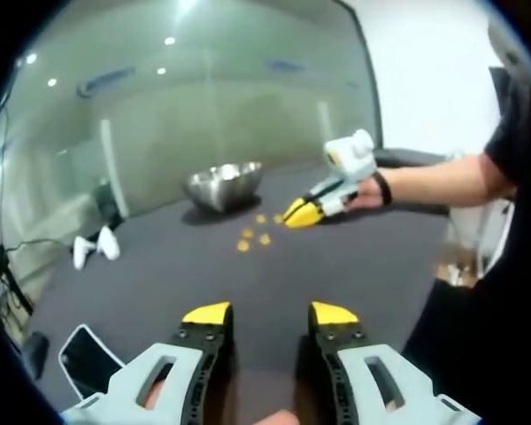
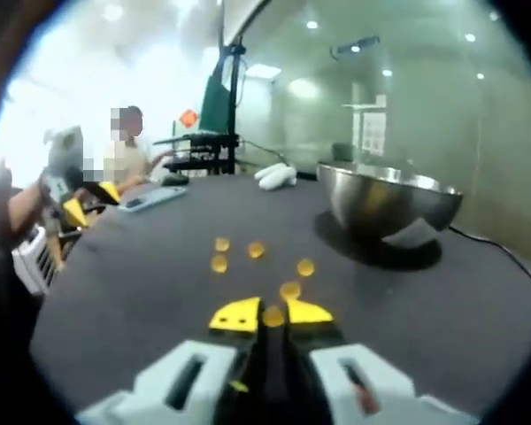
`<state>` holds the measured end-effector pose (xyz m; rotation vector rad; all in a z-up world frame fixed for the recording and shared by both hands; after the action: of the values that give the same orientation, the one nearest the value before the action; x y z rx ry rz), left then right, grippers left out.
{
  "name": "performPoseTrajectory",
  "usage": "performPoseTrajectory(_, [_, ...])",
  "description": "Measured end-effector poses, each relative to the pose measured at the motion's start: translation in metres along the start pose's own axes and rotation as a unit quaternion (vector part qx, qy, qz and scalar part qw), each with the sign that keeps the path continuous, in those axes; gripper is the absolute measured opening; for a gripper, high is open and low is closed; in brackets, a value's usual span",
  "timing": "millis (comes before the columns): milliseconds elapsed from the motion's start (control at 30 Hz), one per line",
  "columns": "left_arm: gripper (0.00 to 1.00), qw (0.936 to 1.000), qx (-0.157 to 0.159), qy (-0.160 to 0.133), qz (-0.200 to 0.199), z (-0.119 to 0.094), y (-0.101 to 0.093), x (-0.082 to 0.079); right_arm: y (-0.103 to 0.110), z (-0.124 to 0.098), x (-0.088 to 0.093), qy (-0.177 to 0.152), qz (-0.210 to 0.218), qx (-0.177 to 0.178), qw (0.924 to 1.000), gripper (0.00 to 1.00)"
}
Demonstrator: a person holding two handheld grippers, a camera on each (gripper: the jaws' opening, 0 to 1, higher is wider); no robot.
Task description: Pick up the QQ candy scattered on the table and place it into the stainless steel bowl on the table
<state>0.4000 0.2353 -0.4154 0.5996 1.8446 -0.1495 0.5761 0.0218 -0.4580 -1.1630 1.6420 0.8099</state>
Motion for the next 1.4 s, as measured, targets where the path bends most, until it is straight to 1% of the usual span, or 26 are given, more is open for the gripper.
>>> performPoseTrajectory(233, [0.36, 1.0000, 0.002, -0.001, 0.002, 0.001, -0.001, -0.001, 0.000, 0.000, 0.000, 0.000, -0.001, 0.002, 1.0000, 0.10])
performPoseTrajectory(300, [0.36, 1.0000, 0.001, -0.001, 0.002, 0.001, 0.000, -0.001, 0.002, -0.001, -0.002, 0.001, 0.008, 0.002, 1.0000, 0.10])
performPoseTrajectory(367, [0.36, 1.0000, 0.001, -0.002, 0.000, 0.001, 0.001, -0.002, 0.005, -0.003, -0.005, -0.005, 0.012, -0.003, 0.9999, 0.10])
performPoseTrajectory(500, [0.36, 1.0000, 0.001, -0.003, 0.002, 0.001, 0.002, -0.003, 0.006, -0.010, -0.017, -0.014, -0.006, 0.008, 0.9998, 0.10])
performPoseTrajectory(600, [0.35, 1.0000, 0.000, -0.007, 0.006, 0.002, 0.001, -0.006, 0.001, -0.018, -0.032, -0.038, -0.006, 0.006, 0.9992, 0.10])
performPoseTrajectory(733, [0.35, 0.9999, 0.003, -0.009, 0.008, 0.002, 0.000, -0.008, -0.019, -0.027, -0.051, -0.059, 0.002, 0.035, 0.9976, 0.10])
performPoseTrajectory(833, [0.35, 0.9999, 0.004, -0.010, 0.010, 0.002, -0.002, -0.009, -0.035, -0.032, -0.071, -0.071, -0.011, 0.062, 0.9955, 0.10])
performPoseTrajectory(900, [0.35, 0.9999, 0.006, -0.009, 0.010, 0.002, -0.002, -0.008, -0.048, -0.032, -0.088, -0.080, -0.014, 0.088, 0.9928, 0.10])
performPoseTrajectory(967, [0.35, 0.9999, 0.006, -0.006, 0.012, 0.002, -0.002, -0.007, -0.056, -0.028, -0.100, -0.079, -0.018, 0.101, 0.9916, 0.10])
performPoseTrajectory(1033, [0.35, 0.9999, 0.006, -0.006, 0.011, 0.002, -0.003, -0.007, -0.076, -0.021, -0.109, -0.075, -0.018, 0.116, 0.9903, 0.10])
performPoseTrajectory(1067, [0.35, 0.9999, 0.005, -0.006, 0.012, 0.002, -0.002, -0.008, -0.080, -0.018, -0.114, -0.074, -0.015, 0.120, 0.9899, 0.10])
performPoseTrajectory(1133, [0.35, 0.9999, 0.004, -0.008, 0.009, 0.001, -0.002, -0.009, -0.087, -0.011, -0.123, -0.076, -0.016, 0.126, 0.9890, 0.10])
performPoseTrajectory(1167, [0.35, 0.9999, 0.003, -0.008, 0.008, 0.001, -0.002, -0.010, -0.084, -0.005, -0.129, -0.073, -0.017, 0.128, 0.9889, 0.10])
performPoseTrajectory(1233, [0.35, 0.9999, 0.002, -0.008, 0.009, 0.001, -0.002, -0.010, -0.100, 0.001, -0.133, -0.068, -0.021, 0.133, 0.9885, 0.10])
performPoseTrajectory(1333, [0.35, 0.9999, 0.001, -0.007, 0.008, -0.001, -0.001, -0.010, -0.106, 0.012, -0.140, -0.054, -0.037, 0.139, 0.9881, 0.10])
performPoseTrajectory(1367, [0.35, 0.9999, 0.000, -0.007, 0.007, -0.001, -0.001, -0.010, -0.115, 0.017, -0.144, -0.052, -0.039, 0.139, 0.9882, 0.10])
performPoseTrajectory(1400, [0.35, 1.0000, 0.000, -0.006, 0.007, -0.001, -0.001, -0.009, -0.118, 0.021, -0.146, -0.050, -0.040, 0.138, 0.9883, 0.10])
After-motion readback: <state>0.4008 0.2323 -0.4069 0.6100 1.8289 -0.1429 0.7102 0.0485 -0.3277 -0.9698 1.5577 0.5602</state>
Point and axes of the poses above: the point that each gripper's makers call its tool centre point, and the gripper's own axes: z roughly forward along the fingers, y roughly to its left, x roughly out of its underside, the point moved 6 cm from there along -z, roughly backward along the fingers, and after that the axes turned 10 degrees about -x, right-handed, at the moved point
